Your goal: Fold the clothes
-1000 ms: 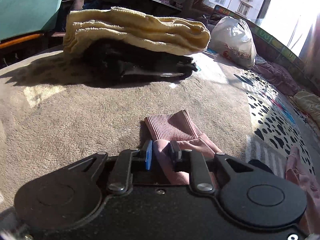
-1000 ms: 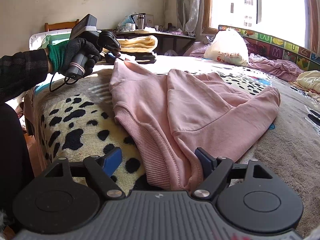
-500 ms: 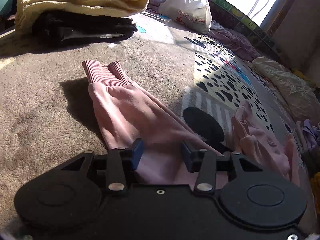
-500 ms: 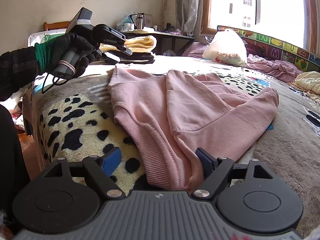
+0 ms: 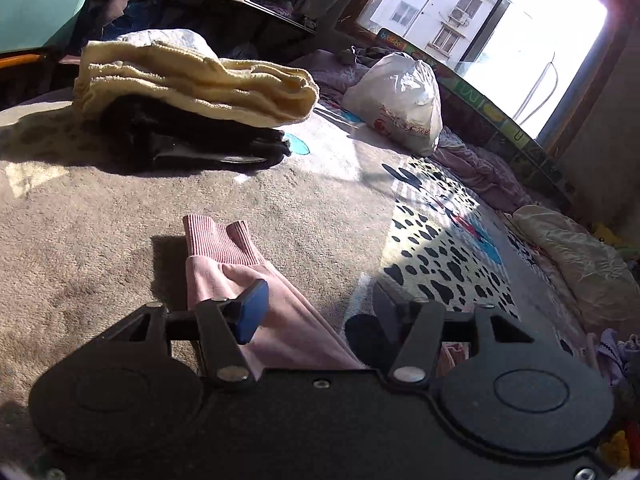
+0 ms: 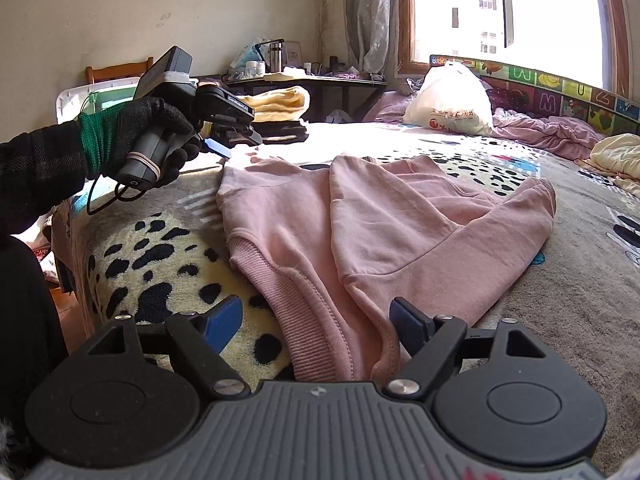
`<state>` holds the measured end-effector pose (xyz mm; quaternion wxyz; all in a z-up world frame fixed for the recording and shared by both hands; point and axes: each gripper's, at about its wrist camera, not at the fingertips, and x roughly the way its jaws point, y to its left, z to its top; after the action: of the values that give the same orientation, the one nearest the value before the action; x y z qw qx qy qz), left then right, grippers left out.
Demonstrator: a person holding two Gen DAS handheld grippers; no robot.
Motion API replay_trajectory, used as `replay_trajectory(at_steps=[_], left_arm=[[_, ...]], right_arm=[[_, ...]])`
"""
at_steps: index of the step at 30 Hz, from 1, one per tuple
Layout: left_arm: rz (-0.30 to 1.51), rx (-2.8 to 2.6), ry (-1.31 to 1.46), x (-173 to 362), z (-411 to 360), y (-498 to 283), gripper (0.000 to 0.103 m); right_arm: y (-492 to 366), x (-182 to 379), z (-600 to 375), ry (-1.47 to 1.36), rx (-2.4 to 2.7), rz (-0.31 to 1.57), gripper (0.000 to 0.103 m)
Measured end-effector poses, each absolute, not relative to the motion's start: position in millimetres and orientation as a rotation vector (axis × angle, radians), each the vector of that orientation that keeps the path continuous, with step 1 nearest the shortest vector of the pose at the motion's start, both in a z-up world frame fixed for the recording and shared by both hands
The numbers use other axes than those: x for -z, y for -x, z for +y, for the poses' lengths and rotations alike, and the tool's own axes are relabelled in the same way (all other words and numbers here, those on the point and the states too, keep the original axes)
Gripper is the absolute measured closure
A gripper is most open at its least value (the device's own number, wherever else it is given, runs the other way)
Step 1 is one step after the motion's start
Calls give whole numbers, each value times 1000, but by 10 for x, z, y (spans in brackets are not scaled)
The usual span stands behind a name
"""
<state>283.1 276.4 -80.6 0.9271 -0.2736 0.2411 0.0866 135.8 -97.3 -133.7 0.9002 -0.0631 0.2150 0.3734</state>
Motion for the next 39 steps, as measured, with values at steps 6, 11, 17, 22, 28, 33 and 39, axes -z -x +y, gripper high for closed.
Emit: replay_trajectory(at_steps=[6, 11, 17, 22, 28, 33, 39], left_arm=[[540, 51, 455, 620, 1983, -3110, 46], [576, 282, 338, 520, 1178, -3301, 46], [611, 406, 247, 633, 452, -3700, 47], [613, 609, 182, 703, 59, -3879, 68], [808, 467, 86, 1205, -73, -4320, 70], [728, 504, 156, 850, -22, -4313, 70], [858, 479, 181, 1181, -285, -4690, 73]], right_arm=[[-1542, 1236, -1066, 42, -790, 449, 23], [-1811, 1332, -975, 18, -842, 520, 23], [-1741, 1371, -927, 46, -884, 551, 22], [-1719, 1385, -898, 54, -920, 574, 18], [-1795, 1385, -952, -5, -944, 596, 17], [-1791, 1390, -944, -2, -947, 595, 15], [-1792, 1385, -952, -6, -949, 592, 15]])
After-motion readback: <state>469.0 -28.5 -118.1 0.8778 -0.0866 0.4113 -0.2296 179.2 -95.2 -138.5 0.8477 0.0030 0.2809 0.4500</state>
